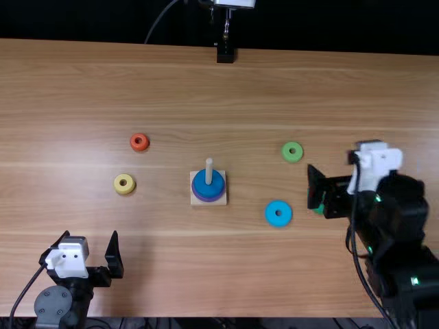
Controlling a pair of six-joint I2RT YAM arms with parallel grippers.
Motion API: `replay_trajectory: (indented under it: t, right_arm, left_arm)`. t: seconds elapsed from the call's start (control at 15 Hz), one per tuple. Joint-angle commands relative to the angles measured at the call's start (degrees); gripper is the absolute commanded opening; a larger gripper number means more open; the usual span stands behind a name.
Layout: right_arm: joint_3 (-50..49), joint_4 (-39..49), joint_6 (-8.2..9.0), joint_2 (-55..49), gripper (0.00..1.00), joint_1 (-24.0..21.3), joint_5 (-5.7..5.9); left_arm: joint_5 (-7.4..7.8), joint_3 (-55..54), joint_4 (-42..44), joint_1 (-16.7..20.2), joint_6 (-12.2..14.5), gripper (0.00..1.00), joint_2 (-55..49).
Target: Build the Hanoi tower: stack the rings onto the peg from bottom to top in this color order: purple, dark blue, light blue, dark green, light green, yellow, orange.
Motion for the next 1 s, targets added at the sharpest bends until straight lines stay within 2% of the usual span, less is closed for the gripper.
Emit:
replay_trajectory:
  t: [0.0, 0.07, 0.13, 0.2, 0.27, 0.33, 0.4, 0.53, 0.93]
  right_arm:
    - [4.8, -2.6, 0.63, 6.7, 1.0, 2.6, 0.69]
    - [6.2, -5.8, 1.27, 10.4, 1.0, 3.9, 0.59]
    - [7.0, -9.0, 4.75, 14.1, 1.0, 5.3, 0.59]
    - [7.3, -10.5, 9.07, 17.7, 1.0, 6.0, 0.59]
    - [7.2, -10.6, 12.02, 21.0, 1.0, 6.1, 0.37]
    - [6.9, -10.4, 13.71, 23.2, 1.0, 6.1, 0.16]
    - [6.6, -10.1, 14.24, 24.9, 1.0, 6.4, 0.16]
    - [5.3, -10.1, 14.24, 29.8, 1.0, 6.6, 0.27]
    - [1.6, -10.6, 14.45, 35.5, 1.0, 8.2, 0.59]
  left_arm:
    - [0.58, -6.4, -4.4, -0.2, 0.1, 1.0, -0.7]
    - [0.58, -6.4, -4.4, -0.2, 0.1, 1.0, -0.7]
    - [0.58, -6.4, -4.4, -0.2, 0.1, 1.0, -0.7]
    - [0.58, -6.4, -4.4, -0.2, 0.2, 1.0, -0.7]
    - [0.58, -6.4, -4.4, -0.2, 0.1, 1.0, -0.7]
    - [0.58, -6.4, -4.4, -0.2, 0.2, 1.0, -0.7]
    - [0.58, -6.4, -4.4, -0.2, 0.1, 1.0, -0.7]
    - [0.58, -6.4, -4.4, -0.2, 0.1, 1.0, -0.7]
    - [0.58, -6.4, -4.5, -0.2, 0.2, 1.0, -0.7]
